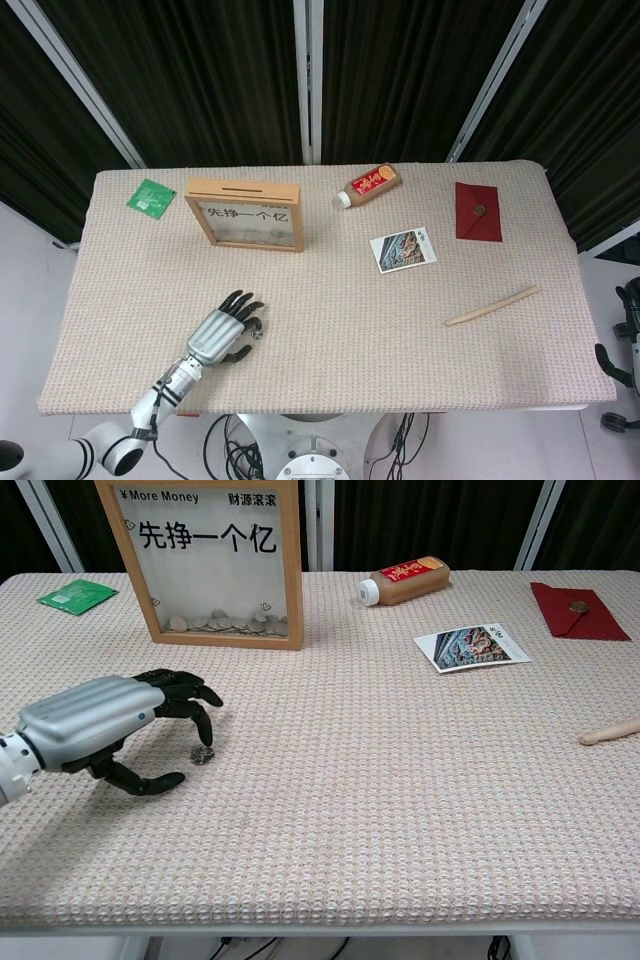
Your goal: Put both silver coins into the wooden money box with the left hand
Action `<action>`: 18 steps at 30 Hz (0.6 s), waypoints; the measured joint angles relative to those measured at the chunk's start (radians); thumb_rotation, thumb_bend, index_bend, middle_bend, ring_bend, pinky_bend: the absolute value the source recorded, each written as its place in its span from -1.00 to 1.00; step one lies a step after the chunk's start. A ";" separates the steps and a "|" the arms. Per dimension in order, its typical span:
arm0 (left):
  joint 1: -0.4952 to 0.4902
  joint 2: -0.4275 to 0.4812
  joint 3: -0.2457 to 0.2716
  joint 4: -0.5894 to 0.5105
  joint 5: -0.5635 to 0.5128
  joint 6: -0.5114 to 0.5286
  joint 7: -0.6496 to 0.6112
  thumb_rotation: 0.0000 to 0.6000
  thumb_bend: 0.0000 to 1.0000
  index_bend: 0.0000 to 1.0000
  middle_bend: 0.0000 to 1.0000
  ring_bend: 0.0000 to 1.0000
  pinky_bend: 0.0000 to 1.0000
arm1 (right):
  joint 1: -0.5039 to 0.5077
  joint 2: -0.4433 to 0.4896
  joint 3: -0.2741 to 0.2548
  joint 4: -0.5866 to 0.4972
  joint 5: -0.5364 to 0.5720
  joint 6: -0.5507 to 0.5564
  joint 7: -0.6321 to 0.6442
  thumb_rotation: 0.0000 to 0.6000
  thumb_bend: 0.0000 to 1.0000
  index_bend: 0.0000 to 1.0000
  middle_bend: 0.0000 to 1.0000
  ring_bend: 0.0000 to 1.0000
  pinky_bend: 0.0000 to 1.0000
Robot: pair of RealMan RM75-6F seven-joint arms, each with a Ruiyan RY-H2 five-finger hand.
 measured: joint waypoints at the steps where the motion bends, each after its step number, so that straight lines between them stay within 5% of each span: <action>1: 0.000 0.000 0.001 -0.001 -0.001 -0.001 -0.004 1.00 -0.35 -0.22 -0.74 -1.00 -0.93 | 0.000 0.000 0.000 0.000 0.001 0.000 0.000 1.00 -0.40 -1.00 -1.00 -1.00 -1.00; 18: -0.009 -0.013 0.001 0.021 -0.010 -0.013 -0.008 1.00 -0.35 -0.25 -0.73 -1.00 -0.93 | 0.003 -0.002 0.002 0.012 0.008 -0.014 0.020 1.00 -0.49 -1.00 -1.00 -1.00 -1.00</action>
